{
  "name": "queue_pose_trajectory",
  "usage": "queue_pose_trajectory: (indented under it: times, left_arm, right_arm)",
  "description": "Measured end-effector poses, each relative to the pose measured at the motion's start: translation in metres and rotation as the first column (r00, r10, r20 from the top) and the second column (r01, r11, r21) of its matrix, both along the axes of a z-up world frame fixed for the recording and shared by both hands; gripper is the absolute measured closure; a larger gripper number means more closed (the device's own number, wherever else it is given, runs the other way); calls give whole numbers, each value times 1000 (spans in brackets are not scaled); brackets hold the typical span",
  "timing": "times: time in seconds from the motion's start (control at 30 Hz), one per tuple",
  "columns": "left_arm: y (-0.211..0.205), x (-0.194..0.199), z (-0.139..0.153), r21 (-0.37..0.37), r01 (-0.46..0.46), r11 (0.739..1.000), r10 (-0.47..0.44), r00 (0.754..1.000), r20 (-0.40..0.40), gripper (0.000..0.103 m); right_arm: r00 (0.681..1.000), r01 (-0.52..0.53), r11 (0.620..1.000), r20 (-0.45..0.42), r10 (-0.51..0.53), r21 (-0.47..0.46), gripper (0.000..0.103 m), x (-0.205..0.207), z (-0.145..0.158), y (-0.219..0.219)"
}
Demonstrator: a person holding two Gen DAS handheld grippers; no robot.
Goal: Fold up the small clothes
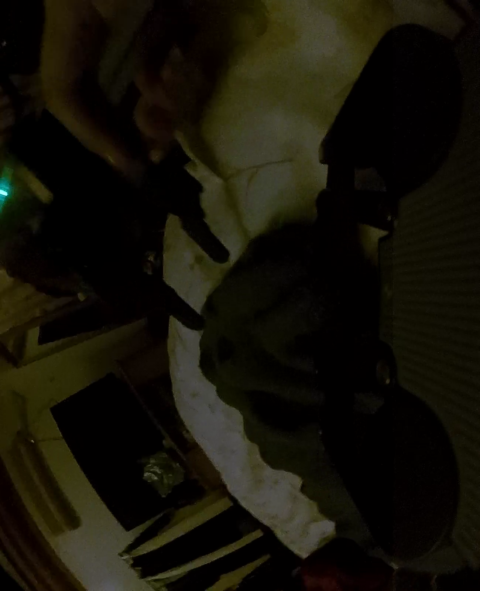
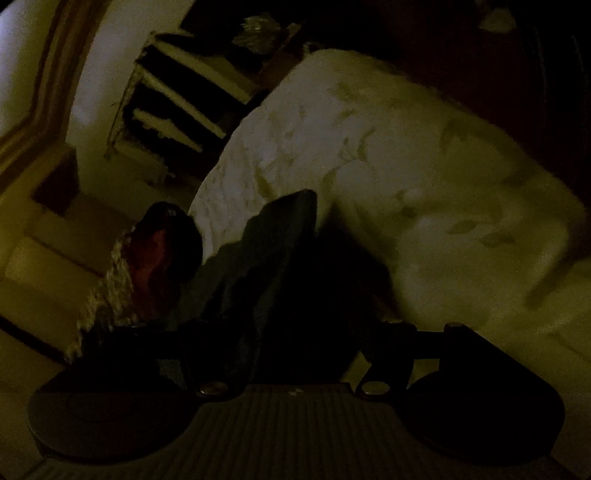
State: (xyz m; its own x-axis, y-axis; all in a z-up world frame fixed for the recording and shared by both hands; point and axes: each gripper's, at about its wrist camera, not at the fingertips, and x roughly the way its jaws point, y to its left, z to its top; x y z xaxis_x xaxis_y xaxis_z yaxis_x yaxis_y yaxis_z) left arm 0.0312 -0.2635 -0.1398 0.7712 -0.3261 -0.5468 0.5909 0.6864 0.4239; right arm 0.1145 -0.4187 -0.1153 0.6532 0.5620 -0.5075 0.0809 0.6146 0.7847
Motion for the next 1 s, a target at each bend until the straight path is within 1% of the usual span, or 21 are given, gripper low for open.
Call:
queue_pose_trajectory:
  times: [0.07, 0.13, 0.2, 0.23, 0.27, 0.3, 0.4, 0.47, 0.57, 0.63, 0.67, 0.73, 0.8, 0.87, 0.9, 0.93, 0.97, 1.0]
  left_arm:
    - [3, 0, 5, -28, -8, 1000, 7, 1000, -20, 61]
    - [3, 1, 6, -40, -15, 999, 13, 999, -36, 61]
    - [6, 4, 7, -72, -23, 997, 18, 998, -67, 61]
    - [7, 6, 8, -86, -27, 996, 20, 997, -75, 61]
    - [8, 7, 9, -98, -31, 995, 23, 996, -81, 61]
    - [10, 5, 10, -109, -35, 993, 26, 996, -85, 61]
    - [14, 5, 16, -142, -41, 989, 27, 995, -100, 62]
    - [21, 3, 24, -171, -44, 984, 27, 994, -102, 64]
    - [42, 7, 47, -266, -73, 961, 35, 989, -144, 65]
    - [63, 15, 67, -338, -103, 936, 44, 983, -178, 65]
    - [75, 17, 76, -372, -120, 921, 49, 980, -194, 66]
    - [113, 23, 96, -457, -172, 873, 66, 969, -238, 66]
    - [152, 30, 112, -511, -228, 829, 97, 958, -271, 66]
    - [200, 40, 124, -555, -308, 773, 148, 938, -314, 66]
    - [221, 45, 127, -566, -342, 750, 172, 928, -331, 66]
    - [245, 50, 127, -577, -384, 720, 207, 914, -350, 66]
    - [267, 56, 125, -576, -429, 696, 246, 896, -370, 66]
    - [283, 61, 121, -569, -463, 679, 277, 880, -385, 66]
  right_arm:
    - [999, 3, 1000, -48, -3, 12, 0, 14, -8, 1]
    - [998, -5, 999, -62, 7, 33, 0, 26, -15, 5]
    - [996, 15, 999, -85, -12, 34, 0, 32, -20, 9]
    - [997, 16, 999, -79, -13, 32, 5, 34, -21, 9]
    - [998, 19, 1000, -62, -18, 16, 18, 34, -20, 12]
    - [999, 23, 1000, -44, -23, 1, 41, 32, -18, 14]
    - [1000, 6, 1000, -26, -7, -14, 60, 31, -12, 16]
    - [1000, 5, 999, 0, -5, -42, 64, 28, 0, 17]
    - [999, 11, 999, 45, -9, -34, 67, 25, 23, 21]
    - [997, -6, 1000, 75, 7, -23, 68, 28, 47, 32]
    - [995, -24, 999, 99, 28, -33, 68, 32, 59, 41]
    - [988, -68, 997, 138, 72, -39, 69, 42, 87, 66]
    - [983, -104, 994, 150, 106, -21, 69, 54, 107, 92]
    - [974, -154, 988, 164, 157, -32, 69, 72, 123, 128]
    - [968, -178, 983, 169, 184, -50, 69, 82, 131, 150]
    - [964, -195, 979, 169, 203, -64, 70, 92, 133, 165]
    - [961, -214, 974, 163, 224, -76, 70, 103, 135, 186]
    - [959, -228, 970, 154, 238, -79, 70, 113, 133, 203]
